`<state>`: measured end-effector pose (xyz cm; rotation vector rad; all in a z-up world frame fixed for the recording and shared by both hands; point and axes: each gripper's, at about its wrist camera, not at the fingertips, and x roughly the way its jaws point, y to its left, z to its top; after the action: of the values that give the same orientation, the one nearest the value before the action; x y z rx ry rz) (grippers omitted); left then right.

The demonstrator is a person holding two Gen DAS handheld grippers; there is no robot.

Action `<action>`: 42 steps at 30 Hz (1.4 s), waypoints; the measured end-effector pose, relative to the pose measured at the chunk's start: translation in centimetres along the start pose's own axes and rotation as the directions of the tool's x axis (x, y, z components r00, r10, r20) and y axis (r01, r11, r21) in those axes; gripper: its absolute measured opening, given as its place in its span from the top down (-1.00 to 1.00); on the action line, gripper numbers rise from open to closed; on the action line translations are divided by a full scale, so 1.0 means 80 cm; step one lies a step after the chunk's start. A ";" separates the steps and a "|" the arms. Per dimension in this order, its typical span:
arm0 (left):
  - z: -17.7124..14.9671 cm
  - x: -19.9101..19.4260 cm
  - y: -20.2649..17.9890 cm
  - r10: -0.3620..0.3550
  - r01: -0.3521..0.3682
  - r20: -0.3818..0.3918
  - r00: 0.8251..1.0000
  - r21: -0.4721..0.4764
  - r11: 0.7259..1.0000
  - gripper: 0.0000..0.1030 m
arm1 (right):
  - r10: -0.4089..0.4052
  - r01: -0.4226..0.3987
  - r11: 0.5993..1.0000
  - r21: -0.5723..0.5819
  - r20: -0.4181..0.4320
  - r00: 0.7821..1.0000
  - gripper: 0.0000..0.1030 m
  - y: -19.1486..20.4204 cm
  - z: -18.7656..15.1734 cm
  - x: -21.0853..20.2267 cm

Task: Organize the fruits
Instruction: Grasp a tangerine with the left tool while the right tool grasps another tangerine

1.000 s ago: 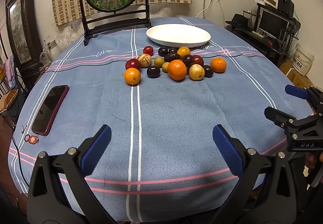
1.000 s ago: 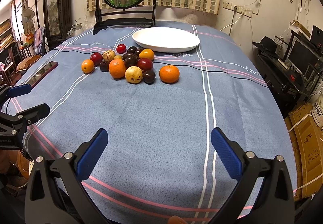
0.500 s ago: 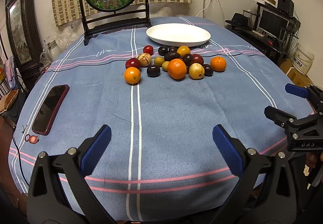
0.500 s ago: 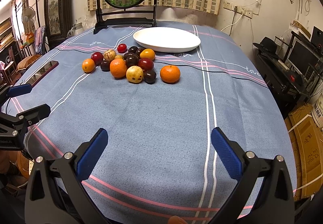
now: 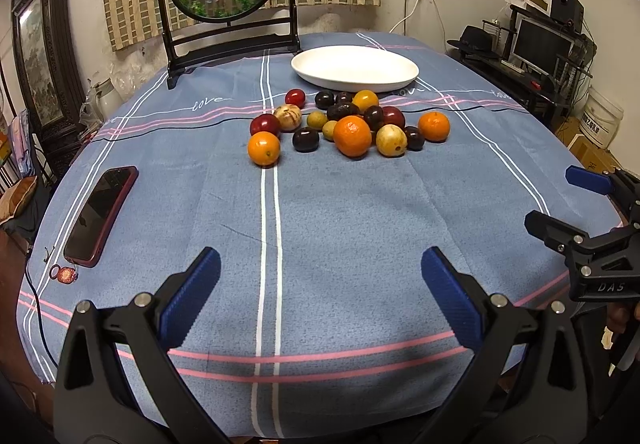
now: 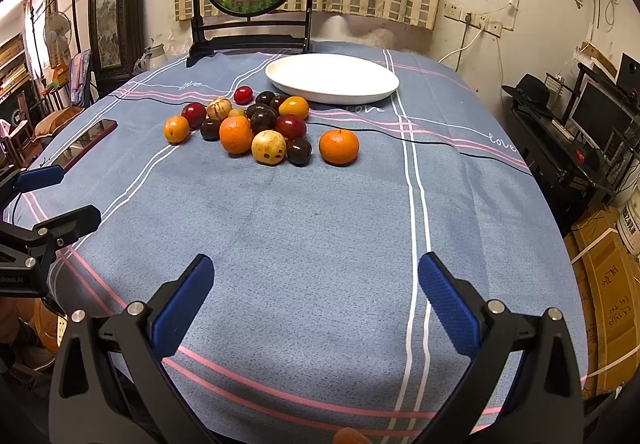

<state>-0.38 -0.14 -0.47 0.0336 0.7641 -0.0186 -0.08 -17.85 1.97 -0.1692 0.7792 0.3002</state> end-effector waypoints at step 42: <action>0.044 0.096 0.074 -0.052 0.050 -0.039 0.998 -0.033 0.998 -0.96 | 0.079 -0.058 0.990 0.126 -0.170 0.982 -0.05 -0.052 0.113 0.177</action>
<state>7.76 5.65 -3.09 -0.0165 0.8053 -0.0542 16.75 -16.56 -1.61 -0.0547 0.9766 0.3054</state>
